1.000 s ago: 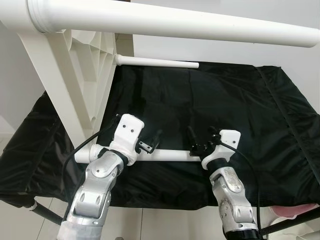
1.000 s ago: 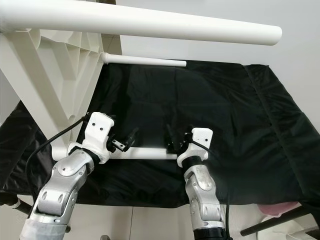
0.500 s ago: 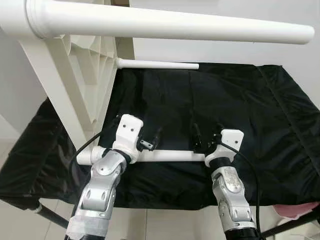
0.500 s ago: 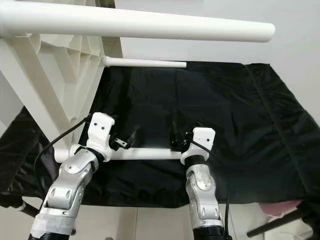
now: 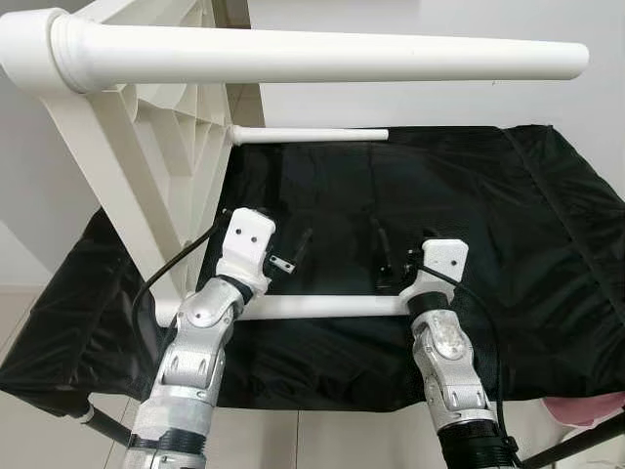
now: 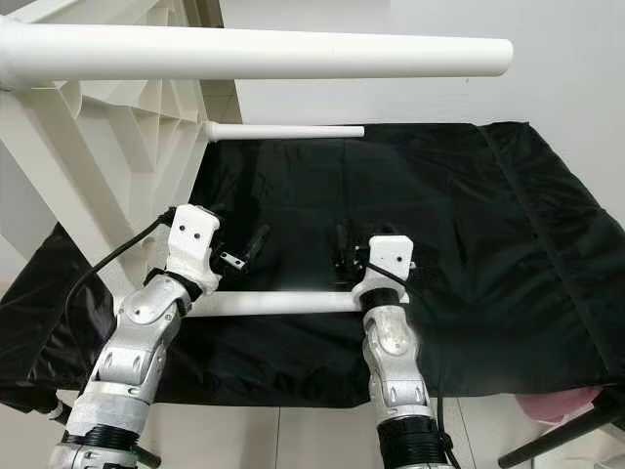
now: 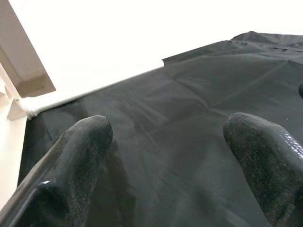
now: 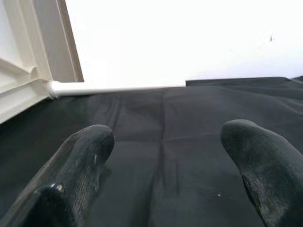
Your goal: Building children table
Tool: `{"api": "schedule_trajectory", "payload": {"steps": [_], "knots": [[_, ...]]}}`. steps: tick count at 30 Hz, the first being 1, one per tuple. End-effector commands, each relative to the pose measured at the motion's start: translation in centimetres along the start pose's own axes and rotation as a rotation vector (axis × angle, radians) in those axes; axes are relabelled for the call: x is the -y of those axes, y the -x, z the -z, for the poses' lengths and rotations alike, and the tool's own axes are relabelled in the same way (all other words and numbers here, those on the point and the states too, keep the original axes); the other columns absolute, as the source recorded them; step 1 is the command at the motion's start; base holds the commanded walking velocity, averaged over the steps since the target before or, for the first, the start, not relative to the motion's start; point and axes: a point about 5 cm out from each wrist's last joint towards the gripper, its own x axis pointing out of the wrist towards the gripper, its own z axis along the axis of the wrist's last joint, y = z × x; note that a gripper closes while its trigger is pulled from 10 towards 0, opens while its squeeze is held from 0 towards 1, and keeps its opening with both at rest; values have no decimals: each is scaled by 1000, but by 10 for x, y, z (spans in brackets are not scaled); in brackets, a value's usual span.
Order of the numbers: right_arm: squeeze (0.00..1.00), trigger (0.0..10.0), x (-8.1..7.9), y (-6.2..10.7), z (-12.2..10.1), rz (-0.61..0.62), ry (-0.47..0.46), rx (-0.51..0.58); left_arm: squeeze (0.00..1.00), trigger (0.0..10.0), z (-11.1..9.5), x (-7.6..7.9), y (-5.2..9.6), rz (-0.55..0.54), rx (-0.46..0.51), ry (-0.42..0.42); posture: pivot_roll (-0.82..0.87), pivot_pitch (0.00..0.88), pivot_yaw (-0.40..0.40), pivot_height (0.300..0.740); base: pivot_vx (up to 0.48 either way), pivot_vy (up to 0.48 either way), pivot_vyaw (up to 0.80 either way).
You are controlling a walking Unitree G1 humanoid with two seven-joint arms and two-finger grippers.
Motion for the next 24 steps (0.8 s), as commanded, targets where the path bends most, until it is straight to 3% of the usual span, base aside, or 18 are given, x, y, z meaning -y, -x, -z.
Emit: {"api": "schedule_trajectory", "payload": {"steps": [1, 7, 15, 24], "knots": [[0, 10000, 1, 0, 6, 11, -4, -11, 0, 10000, 4, -5, -4, -113, 13, 7, -64, 7, 81, 740, 0, 0, 0], [0, 10000, 2, 2, 13, 33, 1, -30, 0, 10000, 11, -5, -4, -128, 19, 17, -57, 2, 63, 740, 0, 0, 0], [0, 10000, 9, 2, 19, 50, 20, -52, 0, 10000, 27, 1, 4, -185, 1, 117, -31, 5, -3, 740, 0, 0, 0], [0, 10000, 4, 2, 23, 40, 22, -67, 0, 10000, 34, 1, 9, -236, 1, 120, -32, 0, -30, 740, 0, 0, 0]]}}
